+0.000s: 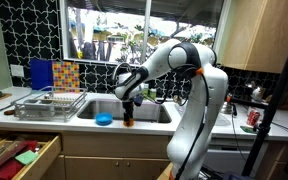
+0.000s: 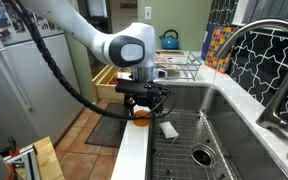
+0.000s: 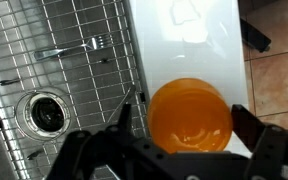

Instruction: Place the orange bowl under the running faucet then put the bowl back on the counter

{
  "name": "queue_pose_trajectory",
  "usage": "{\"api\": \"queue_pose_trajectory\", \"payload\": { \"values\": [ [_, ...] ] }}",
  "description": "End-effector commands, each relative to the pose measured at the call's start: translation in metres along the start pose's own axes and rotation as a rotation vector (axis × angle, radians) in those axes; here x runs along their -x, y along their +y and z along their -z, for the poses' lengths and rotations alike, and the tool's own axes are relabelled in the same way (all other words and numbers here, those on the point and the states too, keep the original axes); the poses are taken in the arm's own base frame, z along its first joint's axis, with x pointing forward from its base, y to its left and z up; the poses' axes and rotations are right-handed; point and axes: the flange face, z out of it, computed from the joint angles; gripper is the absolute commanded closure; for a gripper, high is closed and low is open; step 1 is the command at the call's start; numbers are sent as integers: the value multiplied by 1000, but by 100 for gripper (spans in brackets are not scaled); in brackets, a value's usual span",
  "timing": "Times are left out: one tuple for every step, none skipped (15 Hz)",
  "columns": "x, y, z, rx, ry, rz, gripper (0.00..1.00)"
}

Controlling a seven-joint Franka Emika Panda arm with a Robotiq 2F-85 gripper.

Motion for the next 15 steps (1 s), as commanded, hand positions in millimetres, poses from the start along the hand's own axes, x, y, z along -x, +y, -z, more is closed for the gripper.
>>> {"api": "queue_pose_trajectory", "payload": {
  "values": [
    [4,3,-5,-8,24,3,0],
    [4,4,-5,-7,25,2,0],
    [4,4,-5,-6,26,1,0],
    [5,5,-4,-6,27,0,0],
    [5,6,-4,-5,28,-2,0],
    [5,6,-4,-5,29,-3,0],
    [5,7,-4,-4,29,-2,0],
    [5,7,-5,-3,28,-2,0],
    [5,7,-5,-3,27,-2,0],
    [5,8,-6,0,26,-3,0],
    [6,9,-6,0,26,-5,0],
    [6,9,-6,1,27,-6,0],
    [7,10,-6,1,27,-7,0],
    [7,11,-6,1,27,-9,0],
    [7,11,-6,1,27,-10,0]
  ]
}}
